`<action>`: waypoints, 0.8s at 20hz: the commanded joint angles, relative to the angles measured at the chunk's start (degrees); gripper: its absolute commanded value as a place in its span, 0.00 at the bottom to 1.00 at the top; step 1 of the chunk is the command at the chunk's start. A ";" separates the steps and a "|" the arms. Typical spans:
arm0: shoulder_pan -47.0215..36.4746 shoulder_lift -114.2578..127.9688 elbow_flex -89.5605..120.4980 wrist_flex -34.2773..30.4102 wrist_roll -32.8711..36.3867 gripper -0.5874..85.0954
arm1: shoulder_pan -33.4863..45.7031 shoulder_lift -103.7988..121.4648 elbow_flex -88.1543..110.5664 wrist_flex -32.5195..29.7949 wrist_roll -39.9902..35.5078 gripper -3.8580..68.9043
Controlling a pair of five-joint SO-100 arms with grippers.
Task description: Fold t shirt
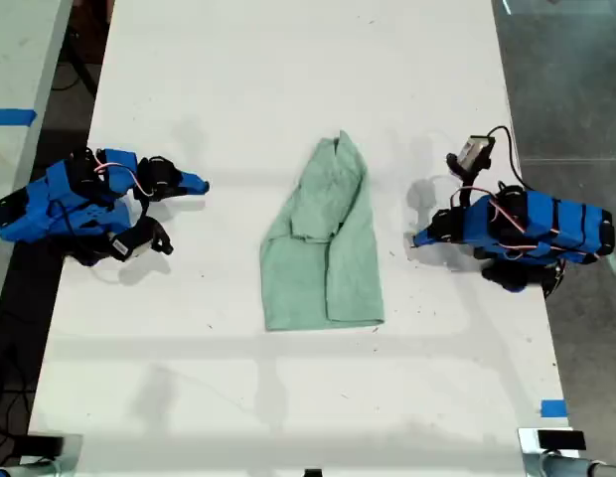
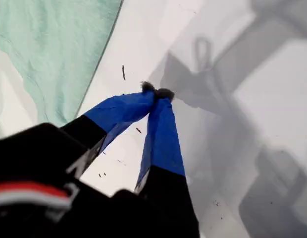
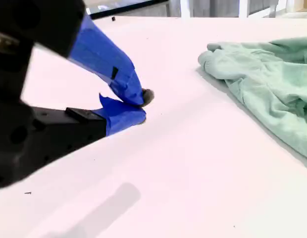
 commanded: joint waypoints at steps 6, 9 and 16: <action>0.44 0.44 -0.62 0.00 -0.88 0.01 | -0.44 0.70 1.41 0.26 0.18 0.07; 0.70 0.44 -0.79 0.09 -0.70 0.01 | -0.53 0.70 1.32 0.09 -0.70 0.07; 1.14 0.44 -1.14 0.26 -0.44 0.01 | -0.79 0.70 1.41 0.18 0.09 0.07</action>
